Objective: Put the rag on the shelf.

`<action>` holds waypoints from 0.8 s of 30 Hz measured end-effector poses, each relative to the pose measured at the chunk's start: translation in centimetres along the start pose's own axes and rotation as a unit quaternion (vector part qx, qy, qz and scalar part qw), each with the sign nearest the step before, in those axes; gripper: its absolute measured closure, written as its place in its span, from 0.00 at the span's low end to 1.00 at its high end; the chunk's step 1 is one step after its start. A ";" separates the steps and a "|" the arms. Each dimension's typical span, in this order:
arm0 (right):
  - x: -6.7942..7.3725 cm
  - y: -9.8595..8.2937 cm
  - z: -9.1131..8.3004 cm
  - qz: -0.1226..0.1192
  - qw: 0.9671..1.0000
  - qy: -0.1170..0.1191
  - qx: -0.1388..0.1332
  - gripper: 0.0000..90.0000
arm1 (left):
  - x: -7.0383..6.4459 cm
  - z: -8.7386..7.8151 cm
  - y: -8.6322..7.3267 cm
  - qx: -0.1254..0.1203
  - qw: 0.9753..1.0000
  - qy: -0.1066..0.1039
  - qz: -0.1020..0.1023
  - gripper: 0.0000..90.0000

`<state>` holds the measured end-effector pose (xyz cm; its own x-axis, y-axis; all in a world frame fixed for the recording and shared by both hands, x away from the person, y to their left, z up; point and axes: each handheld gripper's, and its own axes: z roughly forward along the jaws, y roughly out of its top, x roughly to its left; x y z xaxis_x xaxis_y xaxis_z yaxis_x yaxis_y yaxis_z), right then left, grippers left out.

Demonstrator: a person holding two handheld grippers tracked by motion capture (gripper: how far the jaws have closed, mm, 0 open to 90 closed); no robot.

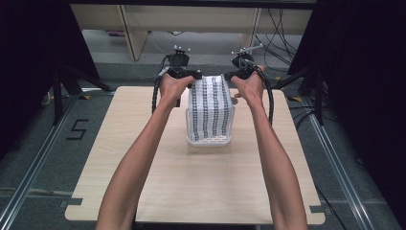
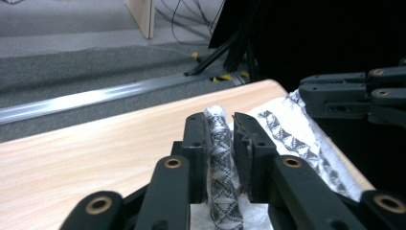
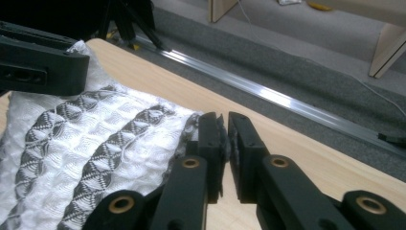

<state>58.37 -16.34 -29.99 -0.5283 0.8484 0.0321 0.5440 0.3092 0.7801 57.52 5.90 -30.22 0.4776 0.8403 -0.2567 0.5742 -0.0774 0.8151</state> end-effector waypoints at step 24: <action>-0.4 -1.2 -0.8 0.008 1.000 0.008 0.009 0.73 | 0.0 -1.0 -0.9 0.040 0.999 0.017 0.011 0.43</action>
<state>57.42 -17.43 -30.40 -0.5288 0.8470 0.0546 0.5638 0.3024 0.7686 56.35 6.54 -30.40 0.4691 0.8553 -0.2200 0.6158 -0.1382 0.7757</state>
